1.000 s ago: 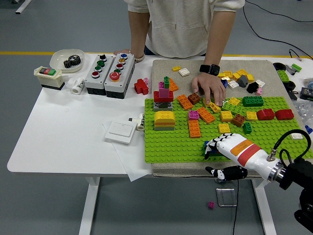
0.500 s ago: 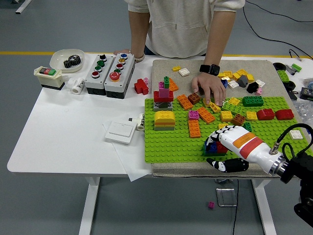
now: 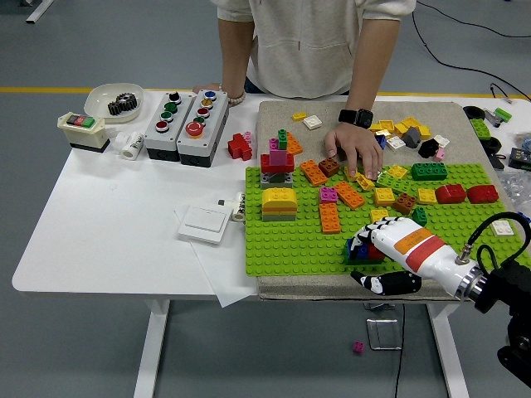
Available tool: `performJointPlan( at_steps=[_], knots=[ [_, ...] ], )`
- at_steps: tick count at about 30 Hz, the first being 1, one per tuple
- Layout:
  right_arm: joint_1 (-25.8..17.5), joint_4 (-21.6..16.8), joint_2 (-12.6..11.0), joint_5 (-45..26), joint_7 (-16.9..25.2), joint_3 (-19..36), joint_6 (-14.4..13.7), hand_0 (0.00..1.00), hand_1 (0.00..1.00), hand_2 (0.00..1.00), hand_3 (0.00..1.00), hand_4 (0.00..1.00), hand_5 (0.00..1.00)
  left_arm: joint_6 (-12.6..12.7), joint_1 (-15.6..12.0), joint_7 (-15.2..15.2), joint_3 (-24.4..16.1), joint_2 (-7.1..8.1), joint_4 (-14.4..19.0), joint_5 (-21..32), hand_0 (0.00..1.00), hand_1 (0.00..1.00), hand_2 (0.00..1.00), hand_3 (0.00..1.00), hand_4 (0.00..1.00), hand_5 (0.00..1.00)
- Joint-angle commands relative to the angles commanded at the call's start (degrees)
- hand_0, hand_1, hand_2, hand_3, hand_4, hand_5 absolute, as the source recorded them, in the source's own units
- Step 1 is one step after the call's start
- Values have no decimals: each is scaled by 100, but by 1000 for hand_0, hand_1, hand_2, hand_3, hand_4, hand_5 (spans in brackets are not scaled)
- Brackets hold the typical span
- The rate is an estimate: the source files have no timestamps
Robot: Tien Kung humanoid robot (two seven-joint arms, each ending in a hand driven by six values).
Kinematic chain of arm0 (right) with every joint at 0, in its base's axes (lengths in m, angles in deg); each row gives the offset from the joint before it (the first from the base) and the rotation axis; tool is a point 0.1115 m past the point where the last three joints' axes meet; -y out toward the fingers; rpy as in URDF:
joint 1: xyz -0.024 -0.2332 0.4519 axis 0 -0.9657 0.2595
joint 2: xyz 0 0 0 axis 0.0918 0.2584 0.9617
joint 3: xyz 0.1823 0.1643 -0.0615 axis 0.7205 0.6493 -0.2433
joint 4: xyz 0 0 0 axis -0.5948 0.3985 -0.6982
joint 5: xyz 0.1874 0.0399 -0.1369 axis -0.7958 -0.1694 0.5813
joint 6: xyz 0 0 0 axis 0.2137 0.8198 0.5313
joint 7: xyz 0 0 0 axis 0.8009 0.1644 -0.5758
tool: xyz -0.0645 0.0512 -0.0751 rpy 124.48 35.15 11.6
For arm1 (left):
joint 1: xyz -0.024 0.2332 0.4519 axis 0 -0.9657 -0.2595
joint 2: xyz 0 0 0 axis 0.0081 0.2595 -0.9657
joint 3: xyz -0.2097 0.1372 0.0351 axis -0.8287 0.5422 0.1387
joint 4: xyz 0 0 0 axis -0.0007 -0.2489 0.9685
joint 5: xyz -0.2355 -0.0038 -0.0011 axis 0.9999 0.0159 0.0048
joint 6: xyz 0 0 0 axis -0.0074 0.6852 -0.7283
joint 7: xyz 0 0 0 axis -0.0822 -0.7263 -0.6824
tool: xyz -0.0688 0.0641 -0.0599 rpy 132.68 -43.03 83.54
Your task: Pick up the brick,pile it on top of brick,press brick,pick up the brick,pile it on top of brick,press brick
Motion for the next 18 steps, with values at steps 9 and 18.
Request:
performJointPlan(
  at_steps=[9,18],
  knots=[
    [-20,35,12,34,-22,-70,60,729,669,694,544,682,436,2,6,-2,-7,-3,-1,-3,759,723,728,587,642,662],
    [-40,28,-3,58,-38,-106,89,730,670,694,545,683,436,-2,9,0,-5,-2,-1,4,759,722,729,587,642,661]
  ],
)
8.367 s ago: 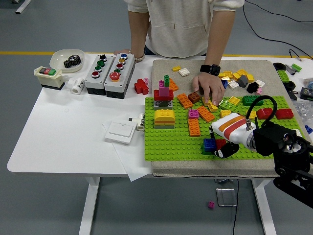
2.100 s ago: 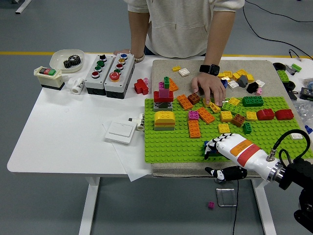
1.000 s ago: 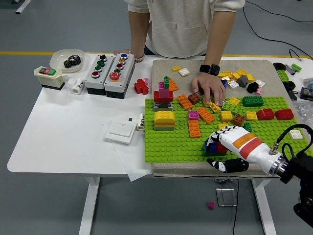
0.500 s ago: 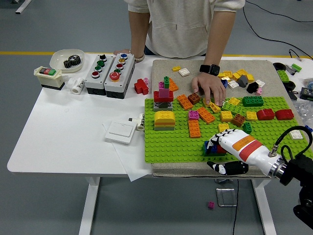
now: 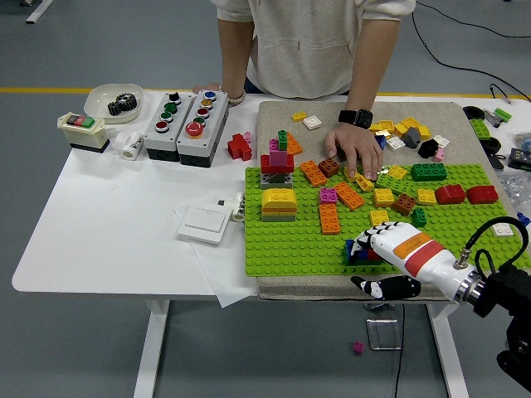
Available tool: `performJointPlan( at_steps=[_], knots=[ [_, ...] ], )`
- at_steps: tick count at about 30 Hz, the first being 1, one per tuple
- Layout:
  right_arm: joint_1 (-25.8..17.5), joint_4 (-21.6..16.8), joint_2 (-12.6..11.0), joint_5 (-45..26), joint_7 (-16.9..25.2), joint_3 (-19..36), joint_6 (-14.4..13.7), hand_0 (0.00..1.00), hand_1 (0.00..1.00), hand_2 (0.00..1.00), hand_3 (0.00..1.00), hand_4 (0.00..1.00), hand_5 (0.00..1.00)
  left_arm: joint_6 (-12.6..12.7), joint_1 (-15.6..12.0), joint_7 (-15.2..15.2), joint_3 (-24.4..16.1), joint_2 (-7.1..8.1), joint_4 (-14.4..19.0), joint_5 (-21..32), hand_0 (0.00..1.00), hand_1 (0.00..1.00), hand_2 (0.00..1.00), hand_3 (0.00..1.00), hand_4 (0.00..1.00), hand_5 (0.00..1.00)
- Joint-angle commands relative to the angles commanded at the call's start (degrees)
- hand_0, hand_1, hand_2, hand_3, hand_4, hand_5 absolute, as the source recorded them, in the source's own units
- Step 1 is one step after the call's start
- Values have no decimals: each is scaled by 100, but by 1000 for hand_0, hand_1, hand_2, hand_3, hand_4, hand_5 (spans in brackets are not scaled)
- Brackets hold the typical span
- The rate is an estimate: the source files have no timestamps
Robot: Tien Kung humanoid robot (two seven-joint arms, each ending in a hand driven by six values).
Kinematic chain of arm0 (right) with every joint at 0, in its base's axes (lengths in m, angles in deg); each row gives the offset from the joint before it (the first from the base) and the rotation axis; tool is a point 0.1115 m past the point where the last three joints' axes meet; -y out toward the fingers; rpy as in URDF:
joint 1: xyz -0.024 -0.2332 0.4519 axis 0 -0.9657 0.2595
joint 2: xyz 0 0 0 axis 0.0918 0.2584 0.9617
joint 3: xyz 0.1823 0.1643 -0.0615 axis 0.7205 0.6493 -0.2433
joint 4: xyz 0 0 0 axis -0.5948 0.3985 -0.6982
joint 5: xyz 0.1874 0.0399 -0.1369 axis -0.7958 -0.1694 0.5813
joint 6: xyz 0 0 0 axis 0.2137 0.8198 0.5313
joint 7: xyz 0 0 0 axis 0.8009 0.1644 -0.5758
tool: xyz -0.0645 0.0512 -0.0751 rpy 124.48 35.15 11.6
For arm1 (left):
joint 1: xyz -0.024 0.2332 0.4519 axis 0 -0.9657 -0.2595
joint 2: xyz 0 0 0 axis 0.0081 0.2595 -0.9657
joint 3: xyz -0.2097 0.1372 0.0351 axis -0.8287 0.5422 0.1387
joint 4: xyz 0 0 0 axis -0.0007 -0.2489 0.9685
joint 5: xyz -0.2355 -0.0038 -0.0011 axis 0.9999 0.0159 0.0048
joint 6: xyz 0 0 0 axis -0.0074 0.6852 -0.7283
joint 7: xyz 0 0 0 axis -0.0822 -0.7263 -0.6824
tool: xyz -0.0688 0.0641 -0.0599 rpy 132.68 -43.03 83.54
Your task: Pick up the brick,pile it on top of brick,press brick,pick up the brick,pile it on top of brick,press brick
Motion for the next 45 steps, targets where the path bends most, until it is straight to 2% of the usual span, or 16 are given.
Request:
performJointPlan(
  at_steps=[12,23,26,27,32,33,38,39,44,45],
  knots=[
    [-8,-23,-10,21,-5,17,24,727,666,690,545,682,436,1,2,0,4,-2,-1,6,759,723,729,587,642,661],
    [-72,-249,-27,-74,72,272,-282,738,674,699,550,684,432,-8,-21,-14,-33,-12,-11,-38,759,722,727,587,641,662],
    [-94,-241,-14,-151,64,392,-437,738,674,699,550,684,432,-10,-30,-18,-41,-13,-12,-48,759,722,727,587,641,662],
    [-98,-225,-9,-163,50,434,-479,765,684,717,570,703,434,-10,-33,-19,-41,-12,-12,-46,759,723,727,587,642,663],
    [-38,-60,3,-82,-225,643,-640,765,684,717,570,703,434,-16,-44,-28,-59,-11,-15,-74,759,723,727,587,642,663],
    [-24,-32,5,-64,-264,668,-644,791,703,742,667,821,471,-17,-45,-29,-60,-11,-16,-75,759,723,728,586,641,663],
    [144,302,10,60,-743,901,-691,791,703,742,667,821,471,-17,-54,-32,-62,-11,-16,-83,759,723,728,586,641,663],
    [155,322,9,67,-781,917,-689,761,706,762,813,906,484,-17,-54,-31,-61,-11,-16,-82,759,723,726,587,641,663],
    [257,581,0,74,-1015,1096,-722,761,706,762,813,906,484,-19,-49,-27,-49,-8,-14,-66,759,723,726,587,641,663],
    [270,638,2,56,-1040,1122,-738,703,674,745,804,910,469,-18,-48,-25,-47,-7,-14,-61,759,723,726,587,641,663]
  ],
)
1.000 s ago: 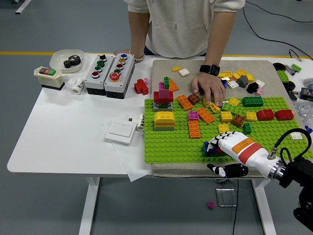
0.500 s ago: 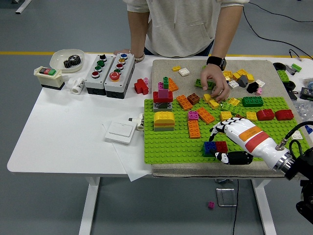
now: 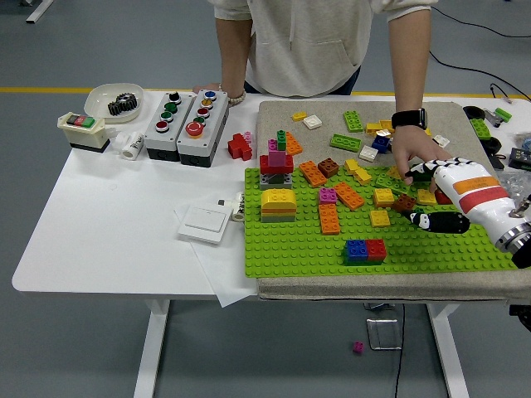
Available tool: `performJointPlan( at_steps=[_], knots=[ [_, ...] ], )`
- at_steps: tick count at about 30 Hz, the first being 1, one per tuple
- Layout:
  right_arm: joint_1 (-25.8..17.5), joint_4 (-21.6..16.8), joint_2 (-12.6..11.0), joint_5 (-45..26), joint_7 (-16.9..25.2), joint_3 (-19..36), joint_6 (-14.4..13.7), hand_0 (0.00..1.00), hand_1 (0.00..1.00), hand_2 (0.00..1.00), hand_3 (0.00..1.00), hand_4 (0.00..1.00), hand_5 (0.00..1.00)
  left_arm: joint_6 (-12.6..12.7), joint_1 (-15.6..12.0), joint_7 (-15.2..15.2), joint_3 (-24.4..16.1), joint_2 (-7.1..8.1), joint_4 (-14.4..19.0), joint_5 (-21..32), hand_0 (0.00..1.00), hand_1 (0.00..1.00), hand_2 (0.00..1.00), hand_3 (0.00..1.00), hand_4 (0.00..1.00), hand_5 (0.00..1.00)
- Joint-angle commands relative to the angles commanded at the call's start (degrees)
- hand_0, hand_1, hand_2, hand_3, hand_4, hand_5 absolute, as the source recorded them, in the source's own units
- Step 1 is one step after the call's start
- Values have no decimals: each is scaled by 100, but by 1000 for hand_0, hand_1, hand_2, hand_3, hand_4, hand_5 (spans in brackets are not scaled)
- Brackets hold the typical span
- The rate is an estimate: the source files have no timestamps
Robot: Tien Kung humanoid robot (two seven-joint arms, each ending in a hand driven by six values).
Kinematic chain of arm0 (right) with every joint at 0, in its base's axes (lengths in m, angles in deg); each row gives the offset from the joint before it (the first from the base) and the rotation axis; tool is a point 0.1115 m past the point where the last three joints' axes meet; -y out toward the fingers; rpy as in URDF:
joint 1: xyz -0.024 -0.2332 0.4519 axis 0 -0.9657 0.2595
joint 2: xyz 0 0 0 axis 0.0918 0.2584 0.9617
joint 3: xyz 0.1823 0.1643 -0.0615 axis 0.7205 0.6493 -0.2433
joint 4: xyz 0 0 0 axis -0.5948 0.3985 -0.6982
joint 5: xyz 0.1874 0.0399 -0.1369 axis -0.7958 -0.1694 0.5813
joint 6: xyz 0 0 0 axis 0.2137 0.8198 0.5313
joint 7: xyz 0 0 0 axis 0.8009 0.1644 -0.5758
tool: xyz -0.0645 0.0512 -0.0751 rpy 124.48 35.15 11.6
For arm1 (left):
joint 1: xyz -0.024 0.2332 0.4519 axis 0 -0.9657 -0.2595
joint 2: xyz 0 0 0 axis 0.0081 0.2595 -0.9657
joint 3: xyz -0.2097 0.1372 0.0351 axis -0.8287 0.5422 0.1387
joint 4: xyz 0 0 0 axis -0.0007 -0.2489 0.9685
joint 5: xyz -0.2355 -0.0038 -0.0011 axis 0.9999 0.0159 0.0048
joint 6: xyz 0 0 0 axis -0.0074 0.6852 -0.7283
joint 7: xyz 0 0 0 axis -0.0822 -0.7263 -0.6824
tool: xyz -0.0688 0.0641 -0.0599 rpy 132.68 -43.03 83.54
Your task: Pick up the brick,pile it on top of brick,press brick,pick up the brick,pile it on top of brick,press brick
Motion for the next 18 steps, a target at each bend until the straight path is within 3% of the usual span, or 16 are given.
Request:
performJointPlan(
  at_steps=[11,12,18],
  knots=[
    [78,600,66,-192,-15,56,-48,674,653,731,782,900,458,-5,20,1,3,3,1,-3,760,723,728,587,642,663],
    [95,663,70,-206,-5,40,-46,656,632,702,740,876,450,-6,22,1,4,3,0,-3,759,724,728,587,642,663],
    [151,966,110,-210,14,42,-12,644,619,694,705,867,477,-1,30,11,17,4,1,15,759,724,727,587,641,663]
  ],
)
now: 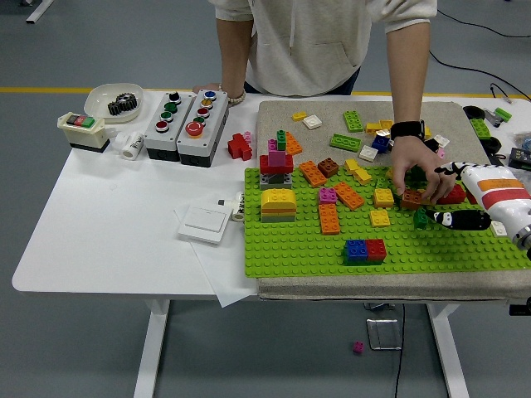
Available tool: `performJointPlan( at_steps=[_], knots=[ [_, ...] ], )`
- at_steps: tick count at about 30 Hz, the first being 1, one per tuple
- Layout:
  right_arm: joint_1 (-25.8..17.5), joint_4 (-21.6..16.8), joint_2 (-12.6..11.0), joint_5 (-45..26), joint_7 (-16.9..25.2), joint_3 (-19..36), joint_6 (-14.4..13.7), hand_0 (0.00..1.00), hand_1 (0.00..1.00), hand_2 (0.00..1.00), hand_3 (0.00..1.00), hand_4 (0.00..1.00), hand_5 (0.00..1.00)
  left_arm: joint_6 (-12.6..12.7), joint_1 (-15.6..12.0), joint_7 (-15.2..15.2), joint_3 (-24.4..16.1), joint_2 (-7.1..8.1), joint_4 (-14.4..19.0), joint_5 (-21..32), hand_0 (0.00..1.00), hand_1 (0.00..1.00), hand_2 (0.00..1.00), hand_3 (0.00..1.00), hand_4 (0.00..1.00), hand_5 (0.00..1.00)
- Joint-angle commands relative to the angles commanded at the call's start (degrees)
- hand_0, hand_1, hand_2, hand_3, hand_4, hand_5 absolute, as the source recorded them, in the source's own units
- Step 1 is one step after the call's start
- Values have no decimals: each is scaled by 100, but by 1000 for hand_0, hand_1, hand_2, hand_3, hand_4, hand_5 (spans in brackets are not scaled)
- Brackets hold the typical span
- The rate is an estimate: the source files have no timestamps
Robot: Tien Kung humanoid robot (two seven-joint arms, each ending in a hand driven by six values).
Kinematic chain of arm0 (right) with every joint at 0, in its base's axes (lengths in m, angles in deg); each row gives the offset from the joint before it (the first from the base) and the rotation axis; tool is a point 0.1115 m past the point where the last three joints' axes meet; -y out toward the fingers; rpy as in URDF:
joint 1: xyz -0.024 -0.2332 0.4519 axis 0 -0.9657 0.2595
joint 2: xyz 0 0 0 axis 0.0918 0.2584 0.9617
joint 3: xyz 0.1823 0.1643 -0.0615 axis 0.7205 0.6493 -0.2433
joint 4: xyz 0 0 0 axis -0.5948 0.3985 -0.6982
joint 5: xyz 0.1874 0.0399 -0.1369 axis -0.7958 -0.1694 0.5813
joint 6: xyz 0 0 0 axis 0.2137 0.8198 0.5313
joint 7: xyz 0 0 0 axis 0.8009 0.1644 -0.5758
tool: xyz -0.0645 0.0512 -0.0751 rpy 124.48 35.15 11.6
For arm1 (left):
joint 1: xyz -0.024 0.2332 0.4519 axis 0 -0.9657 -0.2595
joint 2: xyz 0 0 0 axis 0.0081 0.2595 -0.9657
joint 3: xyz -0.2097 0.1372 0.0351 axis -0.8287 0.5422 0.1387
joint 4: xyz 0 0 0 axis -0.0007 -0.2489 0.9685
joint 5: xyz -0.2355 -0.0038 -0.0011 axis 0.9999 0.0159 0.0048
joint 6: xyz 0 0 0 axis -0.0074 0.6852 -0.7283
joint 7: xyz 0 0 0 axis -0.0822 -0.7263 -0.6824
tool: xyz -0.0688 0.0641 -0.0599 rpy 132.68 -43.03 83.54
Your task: Pick up the brick,pile it on top of brick,press brick,pick up the brick,pile it on top of brick,press brick
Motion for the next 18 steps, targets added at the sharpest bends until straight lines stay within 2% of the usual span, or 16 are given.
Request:
performJointPlan(
  at_steps=[18],
  knots=[
    [-200,83,-42,84,-37,430,112,638,616,693,699,900,470,-3,3,1,-9,-11,1,-18,757,722,727,587,641,663]
  ],
)
